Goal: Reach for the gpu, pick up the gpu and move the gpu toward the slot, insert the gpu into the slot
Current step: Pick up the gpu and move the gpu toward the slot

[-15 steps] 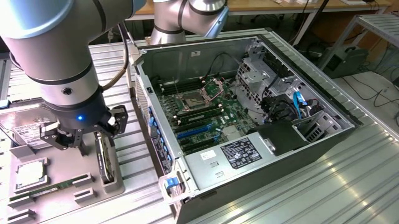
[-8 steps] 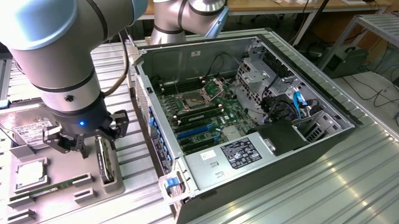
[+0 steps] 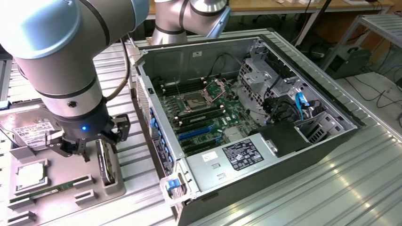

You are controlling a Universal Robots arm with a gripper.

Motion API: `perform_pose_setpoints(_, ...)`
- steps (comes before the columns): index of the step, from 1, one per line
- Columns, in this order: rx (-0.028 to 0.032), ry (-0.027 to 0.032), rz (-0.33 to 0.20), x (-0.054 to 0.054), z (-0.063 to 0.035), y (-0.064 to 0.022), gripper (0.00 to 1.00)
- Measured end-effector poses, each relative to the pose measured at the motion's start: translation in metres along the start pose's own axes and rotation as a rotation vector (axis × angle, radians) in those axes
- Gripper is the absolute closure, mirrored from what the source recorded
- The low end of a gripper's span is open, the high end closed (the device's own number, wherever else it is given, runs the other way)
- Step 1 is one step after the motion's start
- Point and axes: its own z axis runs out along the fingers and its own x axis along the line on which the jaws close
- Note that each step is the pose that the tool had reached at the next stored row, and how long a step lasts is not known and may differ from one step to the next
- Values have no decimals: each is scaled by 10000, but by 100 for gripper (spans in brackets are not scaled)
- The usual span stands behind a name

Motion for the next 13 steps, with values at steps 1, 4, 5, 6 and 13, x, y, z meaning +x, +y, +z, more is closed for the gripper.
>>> perform_pose_setpoints(1, 0, -1, 1, 0, 12, 0, 40)
perform_pose_setpoints(4, 0, -1, 2, 1, 45, -1, 40)
perform_pose_setpoints(5, 0, -1, 2, 1, 56, -2, 40)
perform_pose_setpoints(6, -1, -1, 2, 0, 68, -2, 40)
perform_pose_setpoints(13, 0, 0, 4, 1, 78, -2, 40)
